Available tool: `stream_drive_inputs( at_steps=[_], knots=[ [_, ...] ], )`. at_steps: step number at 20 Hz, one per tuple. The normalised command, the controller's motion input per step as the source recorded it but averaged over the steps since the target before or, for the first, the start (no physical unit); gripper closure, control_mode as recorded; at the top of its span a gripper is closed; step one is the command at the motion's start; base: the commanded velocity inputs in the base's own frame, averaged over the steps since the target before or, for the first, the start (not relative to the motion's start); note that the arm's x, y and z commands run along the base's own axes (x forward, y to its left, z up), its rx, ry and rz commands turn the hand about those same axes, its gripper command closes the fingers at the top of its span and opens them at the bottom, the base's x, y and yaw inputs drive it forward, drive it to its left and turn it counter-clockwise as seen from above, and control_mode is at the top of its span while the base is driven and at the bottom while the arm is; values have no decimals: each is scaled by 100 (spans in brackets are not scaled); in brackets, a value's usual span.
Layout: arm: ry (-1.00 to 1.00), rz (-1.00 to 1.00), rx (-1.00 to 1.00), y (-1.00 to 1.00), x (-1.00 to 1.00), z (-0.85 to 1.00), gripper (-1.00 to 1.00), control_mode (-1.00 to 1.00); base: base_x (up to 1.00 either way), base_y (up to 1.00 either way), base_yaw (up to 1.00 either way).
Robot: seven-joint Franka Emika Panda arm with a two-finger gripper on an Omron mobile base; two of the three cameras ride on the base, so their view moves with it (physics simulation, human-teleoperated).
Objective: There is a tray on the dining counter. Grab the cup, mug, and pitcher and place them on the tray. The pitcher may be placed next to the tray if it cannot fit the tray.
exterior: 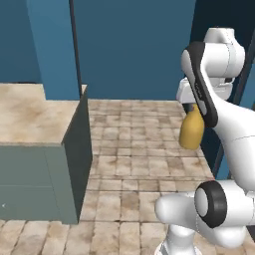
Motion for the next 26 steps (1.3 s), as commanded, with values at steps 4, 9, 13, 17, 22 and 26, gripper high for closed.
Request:
stream_drive_inputs(
  at_steps=[4,9,13,17,22,26],
  knots=[
    [0,0,0,0,0,0,100,100,64,1,-30],
    [0,0,0,0,0,0,100,100,75,0,-26],
    [0,0,0,0,0,0,100,100,82,1,-28],
    [0,0,0,0,0,0,100,100,70,0,-23],
    [0,0,0,0,0,0,100,100,90,16,-4],
    [0,0,0,0,0,0,100,100,100,8,0]
  ],
)
